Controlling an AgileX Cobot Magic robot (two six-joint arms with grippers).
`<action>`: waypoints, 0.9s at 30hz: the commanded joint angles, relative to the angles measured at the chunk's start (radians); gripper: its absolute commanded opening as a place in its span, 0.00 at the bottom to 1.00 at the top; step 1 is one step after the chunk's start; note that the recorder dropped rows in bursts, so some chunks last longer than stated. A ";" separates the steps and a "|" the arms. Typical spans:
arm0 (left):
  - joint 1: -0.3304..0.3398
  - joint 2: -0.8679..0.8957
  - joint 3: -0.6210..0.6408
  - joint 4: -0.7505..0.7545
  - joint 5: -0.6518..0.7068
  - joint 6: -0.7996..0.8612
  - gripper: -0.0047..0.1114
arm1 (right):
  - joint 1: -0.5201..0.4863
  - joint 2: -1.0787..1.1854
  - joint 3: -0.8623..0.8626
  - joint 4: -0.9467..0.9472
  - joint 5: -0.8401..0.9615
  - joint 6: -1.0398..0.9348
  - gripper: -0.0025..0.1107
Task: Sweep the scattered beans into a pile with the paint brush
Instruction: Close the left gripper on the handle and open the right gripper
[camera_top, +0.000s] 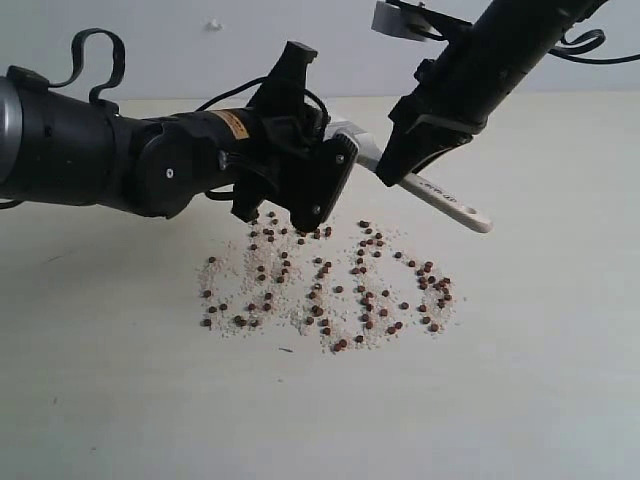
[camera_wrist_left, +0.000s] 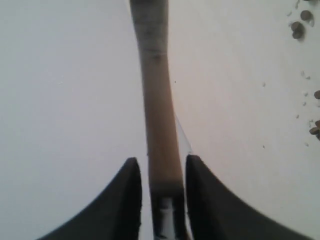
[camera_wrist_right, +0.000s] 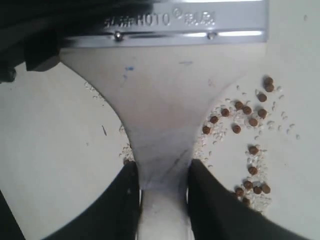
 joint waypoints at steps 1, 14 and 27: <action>-0.004 0.004 0.005 0.002 -0.030 -0.007 0.07 | -0.001 -0.002 -0.008 0.016 -0.003 -0.002 0.02; -0.023 0.002 0.005 0.016 -0.045 -0.006 0.04 | -0.001 -0.002 -0.008 0.045 -0.003 0.019 0.37; -0.039 -0.002 0.005 -0.082 -0.047 0.006 0.04 | -0.001 -0.002 -0.008 -0.077 -0.003 0.106 0.52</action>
